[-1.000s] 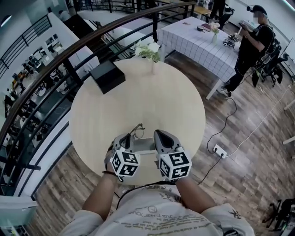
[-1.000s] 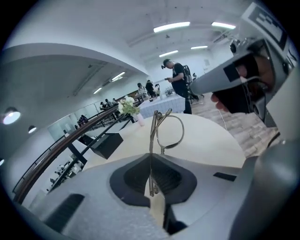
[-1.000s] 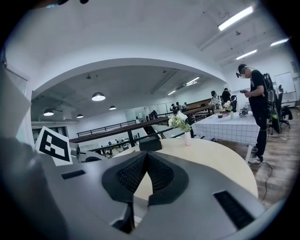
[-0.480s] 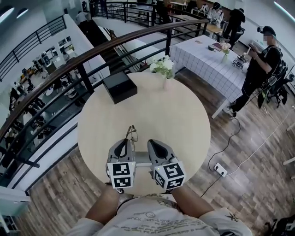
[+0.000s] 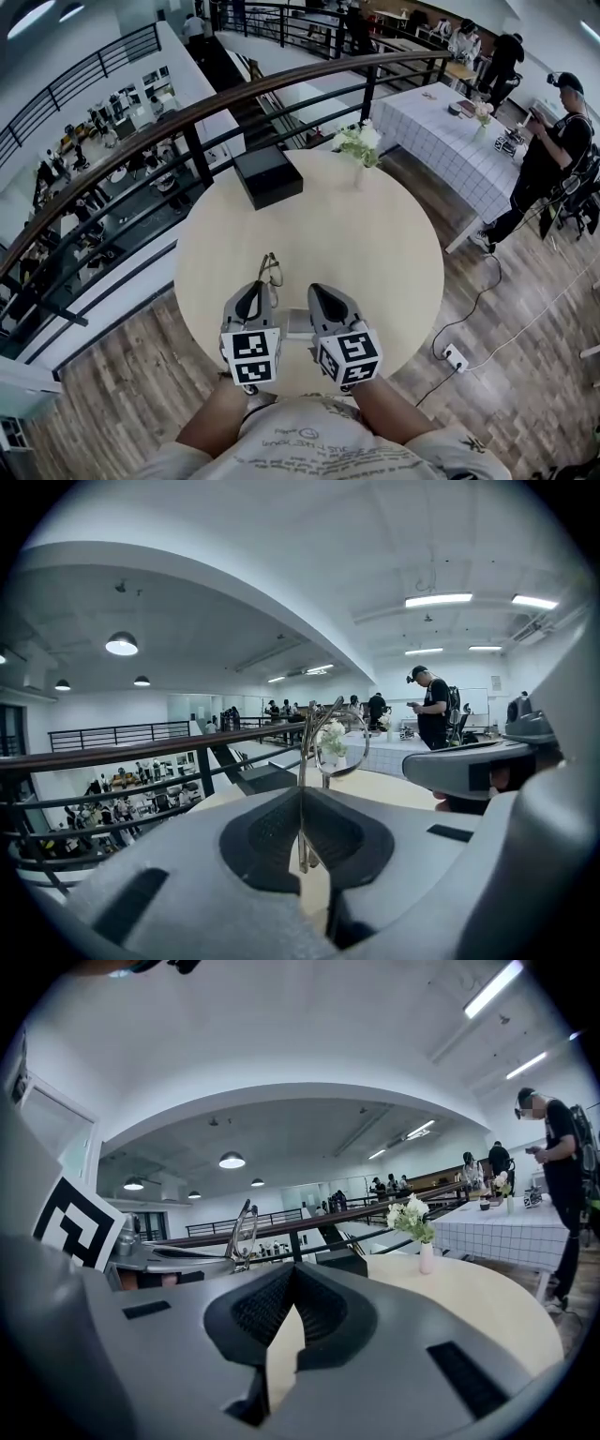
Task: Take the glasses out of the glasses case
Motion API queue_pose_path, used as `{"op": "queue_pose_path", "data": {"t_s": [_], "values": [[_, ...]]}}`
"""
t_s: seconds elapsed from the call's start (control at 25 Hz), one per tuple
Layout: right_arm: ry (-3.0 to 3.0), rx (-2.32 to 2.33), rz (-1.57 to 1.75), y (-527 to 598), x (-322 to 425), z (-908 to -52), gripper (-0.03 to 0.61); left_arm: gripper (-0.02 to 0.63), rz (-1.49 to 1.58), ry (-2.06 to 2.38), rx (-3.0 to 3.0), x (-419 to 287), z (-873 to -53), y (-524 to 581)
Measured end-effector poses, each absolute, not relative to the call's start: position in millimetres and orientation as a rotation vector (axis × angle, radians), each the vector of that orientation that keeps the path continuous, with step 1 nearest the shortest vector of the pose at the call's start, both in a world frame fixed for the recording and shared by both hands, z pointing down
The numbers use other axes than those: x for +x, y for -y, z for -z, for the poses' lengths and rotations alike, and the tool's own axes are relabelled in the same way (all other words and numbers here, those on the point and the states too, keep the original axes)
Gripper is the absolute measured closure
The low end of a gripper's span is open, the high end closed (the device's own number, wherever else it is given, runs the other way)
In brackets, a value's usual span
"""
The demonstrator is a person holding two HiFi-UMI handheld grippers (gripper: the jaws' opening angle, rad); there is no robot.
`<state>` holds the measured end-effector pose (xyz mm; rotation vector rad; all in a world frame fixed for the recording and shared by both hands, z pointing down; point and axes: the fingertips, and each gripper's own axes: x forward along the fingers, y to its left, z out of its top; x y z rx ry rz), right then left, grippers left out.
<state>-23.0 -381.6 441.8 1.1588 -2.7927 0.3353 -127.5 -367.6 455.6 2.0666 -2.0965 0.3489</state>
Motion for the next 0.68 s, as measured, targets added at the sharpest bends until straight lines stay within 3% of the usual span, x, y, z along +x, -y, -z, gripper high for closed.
{"op": "queue_pose_path", "data": {"t_s": [0.68], "values": [[2.767, 1.232, -0.381, 383, 29, -443, 0.563, 0.595, -0.315, 2.025, 2.09, -80, -457, 359]]}}
